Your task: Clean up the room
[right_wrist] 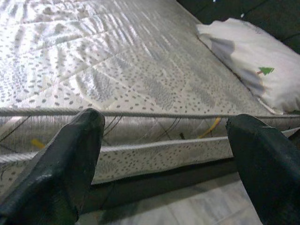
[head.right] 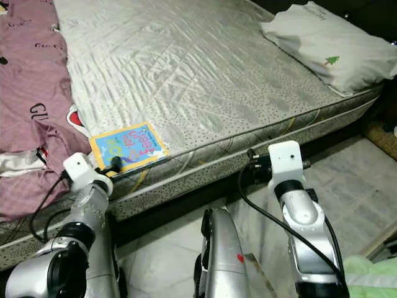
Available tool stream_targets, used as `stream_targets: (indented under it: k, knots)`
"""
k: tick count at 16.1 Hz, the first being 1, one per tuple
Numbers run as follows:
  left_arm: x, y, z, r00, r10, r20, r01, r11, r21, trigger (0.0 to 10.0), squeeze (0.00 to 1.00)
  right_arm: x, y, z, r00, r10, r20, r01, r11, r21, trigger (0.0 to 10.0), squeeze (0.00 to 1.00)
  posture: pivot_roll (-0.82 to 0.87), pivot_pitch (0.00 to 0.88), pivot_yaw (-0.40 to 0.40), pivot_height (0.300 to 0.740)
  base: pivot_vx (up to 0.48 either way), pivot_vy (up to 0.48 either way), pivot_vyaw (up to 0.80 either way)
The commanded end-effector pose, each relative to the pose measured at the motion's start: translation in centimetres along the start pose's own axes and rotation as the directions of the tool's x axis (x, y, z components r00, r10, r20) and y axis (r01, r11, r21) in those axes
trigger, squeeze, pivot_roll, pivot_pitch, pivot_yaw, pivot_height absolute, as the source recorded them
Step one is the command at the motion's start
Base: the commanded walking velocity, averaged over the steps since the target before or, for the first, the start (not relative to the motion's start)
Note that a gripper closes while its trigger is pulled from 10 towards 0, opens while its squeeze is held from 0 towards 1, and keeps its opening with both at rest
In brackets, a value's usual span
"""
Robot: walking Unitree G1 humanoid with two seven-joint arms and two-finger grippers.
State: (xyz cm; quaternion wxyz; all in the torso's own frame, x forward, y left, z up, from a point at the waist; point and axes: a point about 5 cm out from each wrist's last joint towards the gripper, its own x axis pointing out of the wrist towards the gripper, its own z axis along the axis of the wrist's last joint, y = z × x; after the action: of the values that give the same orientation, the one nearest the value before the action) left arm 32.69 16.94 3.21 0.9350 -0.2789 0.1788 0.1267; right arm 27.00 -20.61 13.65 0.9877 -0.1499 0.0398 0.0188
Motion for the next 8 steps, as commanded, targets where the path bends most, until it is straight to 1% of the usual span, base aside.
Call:
stream_targets:
  k: [1, 2, 4, 5, 6, 7, 8]
  knots:
    - [-0.4, -0.9, -2.8, 0.989, -0.046, -0.141, 0.038, 0.998, -0.056, 10.0, 0.0, 0.1, -0.4, -0.1, 1.0, -0.018, -0.004, 0.018, 1.0, -0.005, 10.0, 0.0, -0.15, 0.045, -0.099, 0.491, 0.0, 0.0, 0.0]
    - [-0.4, -1.0, -3.0, 0.984, -0.071, -0.165, 0.058, 0.995, -0.087, 10.0, 0.0, 0.2, -0.4, 0.0, 1.0, -0.02, -0.002, 0.02, 1.0, -0.003, 10.0, 0.0, -0.15, 0.043, -0.098, 0.491, 0.0, 0.0, 0.0]
    - [-0.2, -1.8, -2.6, 0.976, -0.147, -0.163, 0.125, 0.982, -0.141, 10.0, 0.0, 0.4, -0.1, 0.1, 1.0, -0.02, 0.005, 0.02, 1.0, 0.0, 10.0, 0.0, -0.15, 0.038, -0.094, 0.491, 0.0, 0.0, 0.0]
    - [-0.2, -1.9, -2.9, 0.97, -0.155, -0.186, 0.126, 0.979, -0.159, 10.0, 0.0, 0.5, -0.1, 0.1, 1.0, -0.019, 0.007, 0.019, 1.0, 0.001, 10.0, 0.0, -0.14, 0.035, -0.095, 0.491, 0.0, 0.0, 0.0]
    - [-0.4, -1.7, -3.6, 0.96, -0.143, -0.241, 0.093, 0.974, -0.208, 10.0, 0.0, 0.7, 0.1, 0.2, 1.0, -0.019, 0.011, 0.019, 1.0, 0.002, 10.0, 0.0, -0.14, 0.029, -0.097, 0.491, 0.0, 0.0, 0.0]
    - [-0.4, -1.9, -3.6, 0.956, -0.15, -0.251, 0.095, 0.971, -0.219, 10.0, 0.0, 0.8, 0.1, 0.3, 1.0, -0.019, 0.016, 0.019, 1.0, 0.002, 10.0, 0.0, -0.13, 0.028, -0.097, 0.491, 0.0, 0.0, 0.0]
    - [-0.3, -2.2, -3.4, 0.952, -0.181, -0.248, 0.116, 0.96, -0.254, 10.0, 0.0, 1.0, 0.3, 0.6, 0.999, -0.018, 0.031, 0.018, 1.0, 0.0, 10.0, 0.0, -0.14, 0.022, -0.094, 0.491, 0.0, 0.0, 0.0]
